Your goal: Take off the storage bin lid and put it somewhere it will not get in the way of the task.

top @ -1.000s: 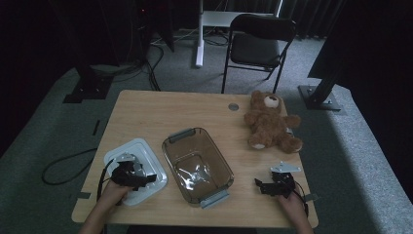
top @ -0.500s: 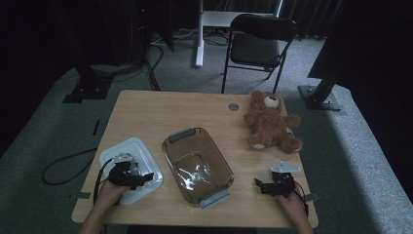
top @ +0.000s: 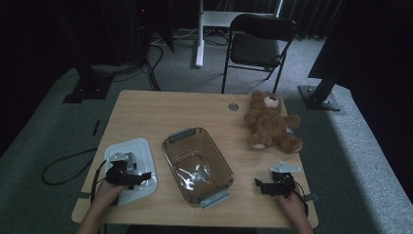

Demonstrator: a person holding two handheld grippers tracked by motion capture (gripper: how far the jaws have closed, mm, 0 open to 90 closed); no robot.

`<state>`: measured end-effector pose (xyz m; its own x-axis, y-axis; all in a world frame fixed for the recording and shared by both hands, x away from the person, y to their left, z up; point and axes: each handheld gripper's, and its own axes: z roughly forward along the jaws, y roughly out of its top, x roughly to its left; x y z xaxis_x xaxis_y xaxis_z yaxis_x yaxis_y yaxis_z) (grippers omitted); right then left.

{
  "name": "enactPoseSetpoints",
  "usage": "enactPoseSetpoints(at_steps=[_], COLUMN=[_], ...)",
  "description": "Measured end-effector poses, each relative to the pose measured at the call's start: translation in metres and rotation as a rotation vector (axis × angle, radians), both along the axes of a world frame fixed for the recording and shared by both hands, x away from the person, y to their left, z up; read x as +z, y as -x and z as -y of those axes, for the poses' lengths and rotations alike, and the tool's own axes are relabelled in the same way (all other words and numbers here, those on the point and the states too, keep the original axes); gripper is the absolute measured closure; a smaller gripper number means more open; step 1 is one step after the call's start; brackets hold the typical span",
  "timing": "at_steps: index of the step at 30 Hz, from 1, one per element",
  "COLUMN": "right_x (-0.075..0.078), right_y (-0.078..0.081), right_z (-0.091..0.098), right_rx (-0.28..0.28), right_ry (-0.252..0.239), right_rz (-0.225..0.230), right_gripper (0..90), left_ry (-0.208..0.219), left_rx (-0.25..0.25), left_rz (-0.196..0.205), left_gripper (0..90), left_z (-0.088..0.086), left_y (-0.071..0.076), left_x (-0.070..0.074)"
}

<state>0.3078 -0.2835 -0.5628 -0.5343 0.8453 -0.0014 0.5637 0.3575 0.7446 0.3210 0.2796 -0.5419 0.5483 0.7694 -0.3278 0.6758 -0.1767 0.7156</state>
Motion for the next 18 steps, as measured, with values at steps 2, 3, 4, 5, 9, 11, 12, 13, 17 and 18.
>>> enactPoseSetpoints(at_steps=[2,3,4,5,9,11,12,13,17,18], right_x=[0.0,0.0,0.0,0.0,0.0,0.0,0.0,0.0,0.0,0.0], right_y=[0.0,0.0,0.0,0.0,0.0,-0.0001,0.0,0.0,-0.0001,-0.0001], right_z=[0.0,0.0,0.0,0.0,0.0001,0.0001,0.0002,0.0001,0.0003,0.0003], right_rx=[0.0,0.0,0.0,0.0,0.0,0.0,0.0,0.0,0.001,0.001], right_ry=[0.0,0.0,0.0,0.0,-0.001,-0.001,-0.002,-0.001,-0.003,-0.003], right_rz=[0.0,0.0,0.0,0.0,0.0,0.0,0.0,0.0,-0.001,-0.001], right_gripper=[13.3,13.3,13.3,13.3,13.3,13.3,13.3,13.3,13.3,13.3], left_ry=[-0.003,-0.007,-0.008,-0.015,-0.028,-0.028,-0.024,-0.024,-0.017,-0.017], left_rx=[0.002,-0.003,0.0,0.003,0.013,0.018,0.022,0.019,-0.029,-0.029], left_rz=[0.002,0.008,0.011,0.011,0.015,0.016,0.016,0.018,0.018,0.018], left_gripper=[6.6,6.7,6.7,6.6,6.6,6.6,6.6,6.6,6.7,6.7], left_z=[0.001,0.0014,0.0015,0.002,0.0008,0.0002,-0.0001,-0.0006,-0.0002,-0.0002], left_y=[-0.0005,-0.0004,-0.0002,0.0001,0.0012,0.0012,0.0013,0.0011,0.0005,0.0005], left_x=[-0.0002,-0.0007,-0.0009,-0.0003,-0.0002,-0.0007,-0.0008,-0.001,-0.0005,-0.0005])
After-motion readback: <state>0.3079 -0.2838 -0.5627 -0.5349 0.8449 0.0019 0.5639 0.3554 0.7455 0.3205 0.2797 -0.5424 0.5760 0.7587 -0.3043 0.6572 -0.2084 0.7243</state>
